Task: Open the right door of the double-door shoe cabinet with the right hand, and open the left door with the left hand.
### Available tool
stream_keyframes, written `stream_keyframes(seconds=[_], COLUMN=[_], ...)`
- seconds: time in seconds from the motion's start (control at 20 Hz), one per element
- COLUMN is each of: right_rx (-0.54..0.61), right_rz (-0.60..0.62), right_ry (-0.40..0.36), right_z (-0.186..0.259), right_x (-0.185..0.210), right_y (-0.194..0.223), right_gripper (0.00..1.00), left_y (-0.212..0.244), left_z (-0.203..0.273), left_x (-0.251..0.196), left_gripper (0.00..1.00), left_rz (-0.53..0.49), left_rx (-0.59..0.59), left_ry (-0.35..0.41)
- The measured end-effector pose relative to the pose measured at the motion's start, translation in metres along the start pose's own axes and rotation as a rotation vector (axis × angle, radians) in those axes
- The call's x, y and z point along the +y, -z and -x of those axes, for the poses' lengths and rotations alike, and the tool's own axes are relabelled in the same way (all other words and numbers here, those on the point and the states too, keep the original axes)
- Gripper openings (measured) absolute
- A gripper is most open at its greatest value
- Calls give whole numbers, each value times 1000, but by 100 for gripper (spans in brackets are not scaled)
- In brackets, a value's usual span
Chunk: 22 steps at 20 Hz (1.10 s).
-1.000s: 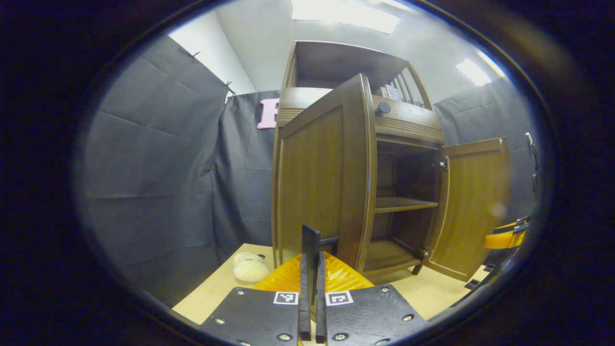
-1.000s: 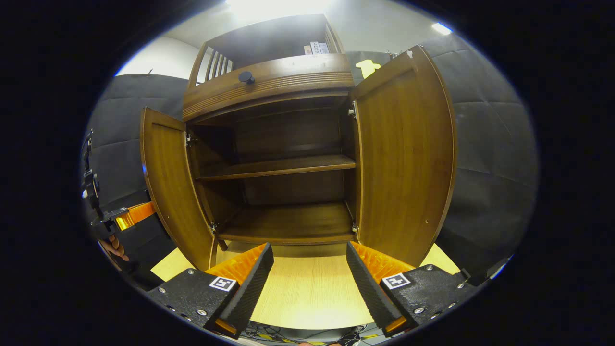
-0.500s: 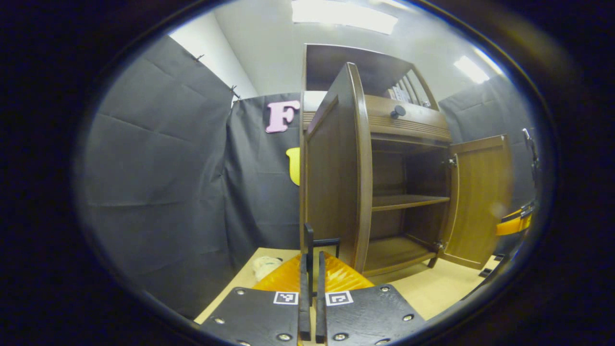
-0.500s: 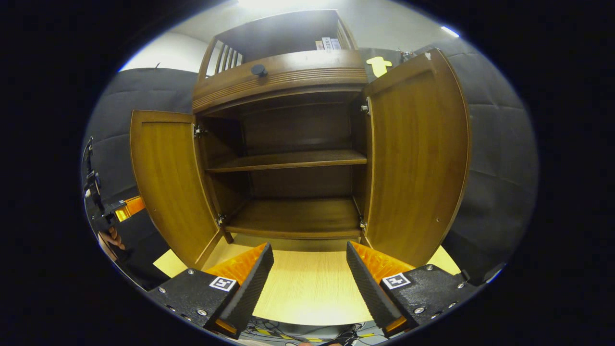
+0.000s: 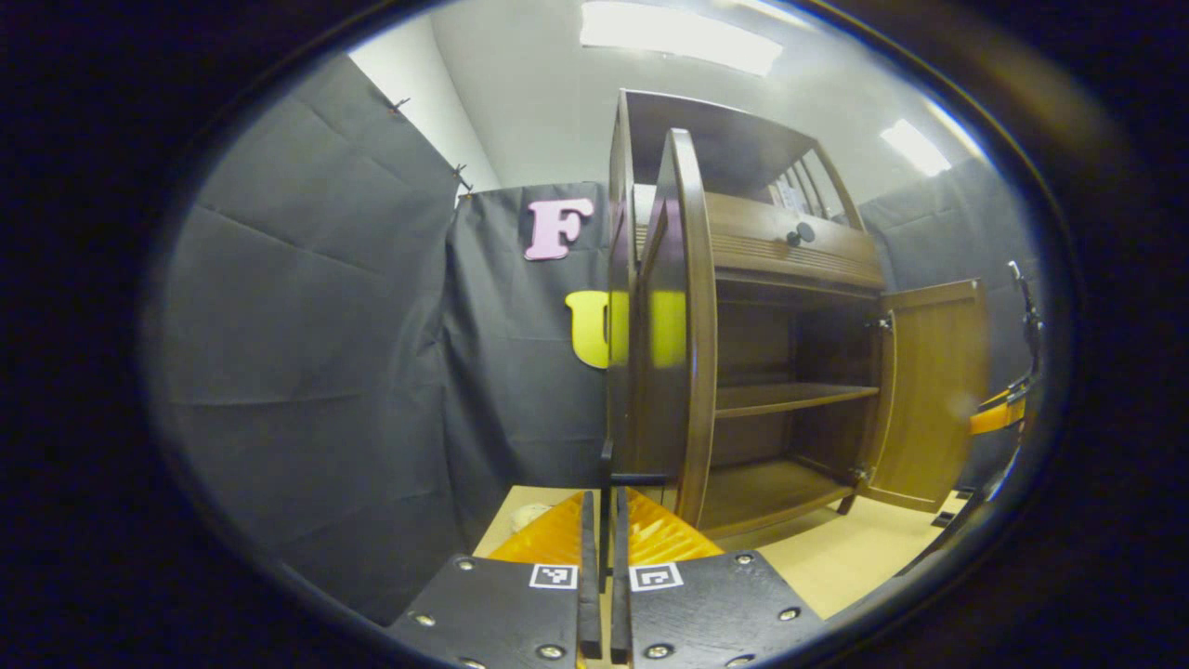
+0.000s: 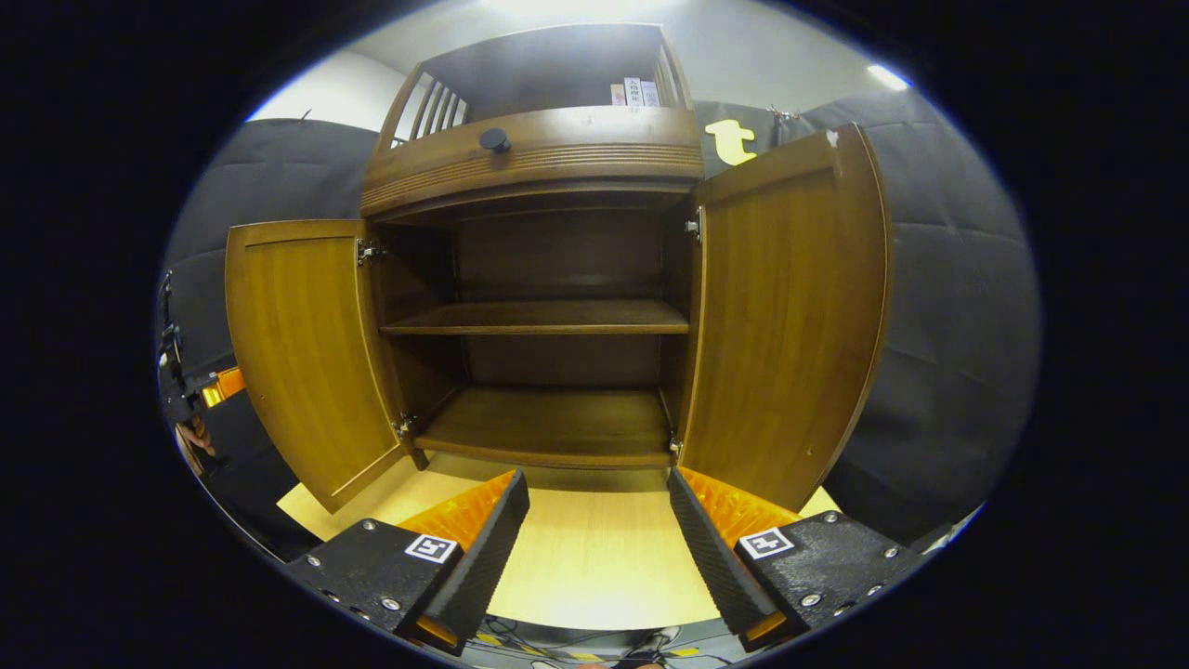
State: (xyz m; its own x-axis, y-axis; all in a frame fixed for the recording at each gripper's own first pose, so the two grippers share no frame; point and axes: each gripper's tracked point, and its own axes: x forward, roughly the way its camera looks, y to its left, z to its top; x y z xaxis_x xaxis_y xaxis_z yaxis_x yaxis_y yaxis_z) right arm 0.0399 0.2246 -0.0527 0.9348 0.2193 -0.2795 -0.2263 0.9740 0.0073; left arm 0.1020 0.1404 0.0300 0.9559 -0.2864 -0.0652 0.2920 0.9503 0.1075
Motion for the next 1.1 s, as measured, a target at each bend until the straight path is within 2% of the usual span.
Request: stream_keyframes(seconds=[0.05, 0.1, 0.2, 0.25, 0.3, 0.45, 0.55, 0.7, 0.75, 0.8, 0.9, 1.1], right_rx=[-14, -30, -47, -44, -41, -33, -42, -72, -79, -85, -109, -184], right_rz=[12, 23, 19, 12, 11, 15, 11, 45, 56, 59, 47, 17], right_ry=[5, 10, 13, 11, 9, 3, 6, 16, 15, 14, 18, 46], right_z=[1, 2, -1, -2, -3, -10, -11, -9, -9, -9, -5, 11], right_x=[-1, -3, -4, -5, -4, -4, -6, -15, -18, -21, -27, -46], right_y=[-7, -12, -19, -18, -17, -16, -21, -35, -40, -44, -55, -77], right_gripper=[92, 92, 94, 92, 92, 92, 95, 92, 95, 92, 95, 94], left_y=[0, 0, 1, -4, -8, -30, -49, -70, -76, -81, -89, -104], left_z=[-3, -4, 1, 2, 5, 20, 35, 59, 63, 69, 74, 85], left_x=[-1, -1, 2, 3, 4, 9, 12, 20, 17, 15, -1, -32], left_gripper=[0, 5, 6, 9, 6, 5, 5, 5, 12, 0, 29, 86], left_rz=[-22, -36, -40, -36, -36, -65, -50, -12, 5, 16, 25, 13], left_rx=[3, 3, 2, -10, -18, -33, -54, -89, -98, -102, -109, -126], left_ry=[4, 3, -10, -23, -31, -70, -104, -152, -154, -167, -178, -253])
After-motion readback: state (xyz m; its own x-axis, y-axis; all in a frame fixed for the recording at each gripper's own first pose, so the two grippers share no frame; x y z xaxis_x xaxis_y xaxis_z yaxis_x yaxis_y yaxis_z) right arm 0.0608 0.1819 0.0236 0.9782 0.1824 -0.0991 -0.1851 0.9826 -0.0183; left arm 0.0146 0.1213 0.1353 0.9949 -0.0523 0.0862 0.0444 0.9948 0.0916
